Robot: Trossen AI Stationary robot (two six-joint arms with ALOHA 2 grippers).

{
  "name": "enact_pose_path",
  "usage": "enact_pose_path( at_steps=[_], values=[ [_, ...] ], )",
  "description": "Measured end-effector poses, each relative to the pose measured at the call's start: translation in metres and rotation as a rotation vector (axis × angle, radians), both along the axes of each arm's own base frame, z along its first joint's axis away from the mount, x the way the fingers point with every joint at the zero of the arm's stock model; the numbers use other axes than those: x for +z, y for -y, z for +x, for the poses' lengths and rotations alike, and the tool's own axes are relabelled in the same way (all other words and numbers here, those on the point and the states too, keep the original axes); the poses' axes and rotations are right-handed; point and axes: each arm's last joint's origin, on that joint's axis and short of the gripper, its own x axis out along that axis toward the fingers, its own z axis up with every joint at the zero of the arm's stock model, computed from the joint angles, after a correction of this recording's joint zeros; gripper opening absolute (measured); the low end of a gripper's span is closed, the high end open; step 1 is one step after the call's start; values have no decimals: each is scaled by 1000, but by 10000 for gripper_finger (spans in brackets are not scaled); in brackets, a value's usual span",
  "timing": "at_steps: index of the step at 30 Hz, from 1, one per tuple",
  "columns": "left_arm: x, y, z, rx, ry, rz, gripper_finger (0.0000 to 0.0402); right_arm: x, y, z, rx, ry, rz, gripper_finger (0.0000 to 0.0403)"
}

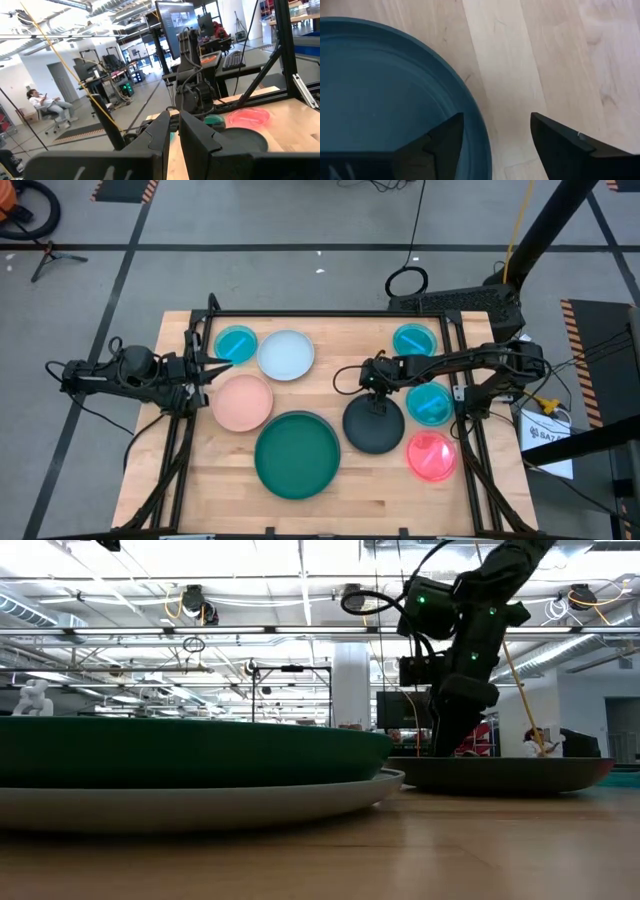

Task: Stack plastic plates
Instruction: Stack the black plate on top of the green plate

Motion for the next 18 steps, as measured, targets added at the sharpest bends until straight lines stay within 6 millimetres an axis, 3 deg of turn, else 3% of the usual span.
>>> enact_pose_path(
  at_steps=[10, 18],
  values=[
    [0, 0, 0, 0, -1, -1, 49, -10, -2, -5, -33, 30, 66, 209],
    [0, 0, 0, 0, 0, -3, 49, -10, -2, -3, -36, 44, 63, 125]
  ],
)
